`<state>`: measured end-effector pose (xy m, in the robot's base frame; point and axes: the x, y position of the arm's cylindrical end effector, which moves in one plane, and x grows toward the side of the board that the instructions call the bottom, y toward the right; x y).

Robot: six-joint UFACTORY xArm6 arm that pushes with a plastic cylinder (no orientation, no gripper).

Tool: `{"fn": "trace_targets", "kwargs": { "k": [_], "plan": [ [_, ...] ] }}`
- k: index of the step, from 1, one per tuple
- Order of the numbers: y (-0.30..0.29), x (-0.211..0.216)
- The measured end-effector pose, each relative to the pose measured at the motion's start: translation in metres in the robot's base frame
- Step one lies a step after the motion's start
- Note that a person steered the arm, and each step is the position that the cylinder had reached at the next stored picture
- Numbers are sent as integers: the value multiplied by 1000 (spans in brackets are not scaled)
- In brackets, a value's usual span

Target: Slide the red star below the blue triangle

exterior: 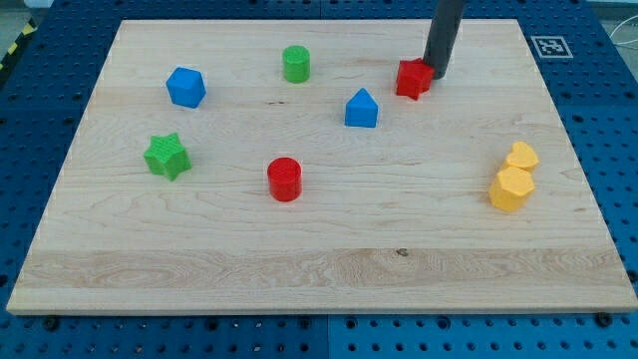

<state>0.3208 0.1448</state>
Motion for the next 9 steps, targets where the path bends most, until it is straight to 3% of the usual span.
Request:
{"fn": "trace_targets", "kwargs": {
  "k": [3, 4, 7, 9],
  "plan": [
    [-21, -48],
    [-28, -25],
    [-19, 118],
    [-8, 121]
  ]
}}
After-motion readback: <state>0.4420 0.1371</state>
